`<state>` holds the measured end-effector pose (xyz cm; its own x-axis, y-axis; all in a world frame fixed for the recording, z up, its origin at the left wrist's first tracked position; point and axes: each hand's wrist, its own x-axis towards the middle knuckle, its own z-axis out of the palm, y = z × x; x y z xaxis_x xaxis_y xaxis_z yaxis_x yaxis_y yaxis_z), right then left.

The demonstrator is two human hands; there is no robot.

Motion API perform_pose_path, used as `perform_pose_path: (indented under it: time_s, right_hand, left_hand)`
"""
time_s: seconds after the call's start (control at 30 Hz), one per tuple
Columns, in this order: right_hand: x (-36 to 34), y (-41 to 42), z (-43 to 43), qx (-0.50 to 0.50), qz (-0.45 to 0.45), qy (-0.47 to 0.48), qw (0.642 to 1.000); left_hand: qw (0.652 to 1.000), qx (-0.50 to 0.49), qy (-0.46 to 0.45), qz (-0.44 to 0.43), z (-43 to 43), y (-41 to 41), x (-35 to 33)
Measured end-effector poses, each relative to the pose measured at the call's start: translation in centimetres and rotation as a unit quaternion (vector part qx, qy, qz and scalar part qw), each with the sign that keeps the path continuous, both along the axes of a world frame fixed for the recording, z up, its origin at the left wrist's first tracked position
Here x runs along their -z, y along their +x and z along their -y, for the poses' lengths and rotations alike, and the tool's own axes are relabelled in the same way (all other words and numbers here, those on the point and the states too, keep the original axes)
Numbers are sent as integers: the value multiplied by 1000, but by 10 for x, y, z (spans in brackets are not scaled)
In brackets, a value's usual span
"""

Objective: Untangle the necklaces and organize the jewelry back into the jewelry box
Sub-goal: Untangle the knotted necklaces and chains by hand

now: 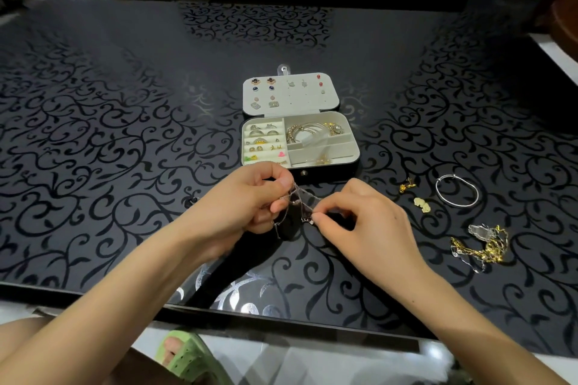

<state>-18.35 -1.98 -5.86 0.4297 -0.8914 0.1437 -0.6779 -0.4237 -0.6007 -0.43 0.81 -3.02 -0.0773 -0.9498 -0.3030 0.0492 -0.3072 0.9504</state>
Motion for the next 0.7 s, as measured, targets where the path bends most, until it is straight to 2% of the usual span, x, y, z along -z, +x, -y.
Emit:
perform_pose_path:
  time_s: [0.07, 0.17, 0.3, 0.4, 0.47, 0.57, 0.7]
  right_hand:
    - [-4, -8, 1, -12, 39, 30, 999]
    - [-9, -16, 3, -32, 94, 89, 991]
    - [-17, -24, 4, -43, 96, 83, 991]
    - [-25, -27, 0, -44, 26, -7, 999]
    - [-33, -30, -6, -56, -12, -69, 996]
    - [-46, -40, -15, -82, -28, -128, 988]
    - [-43, -43, -14, -90, -62, -149, 983]
  left_hand:
    - [999, -11, -1, 38, 0, 1, 1]
    - [981, -18, -30, 193, -1, 2, 4]
    - [917, -13, -119, 381, -5, -4, 6]
    - [853, -34, -210, 476, -11, -10, 7]
    - [825, -43, -268, 496, -18, -12, 5]
    - [803, -41, -326, 498, -31, -12, -2]
    - [813, -10, -315, 489, -31, -11, 5]
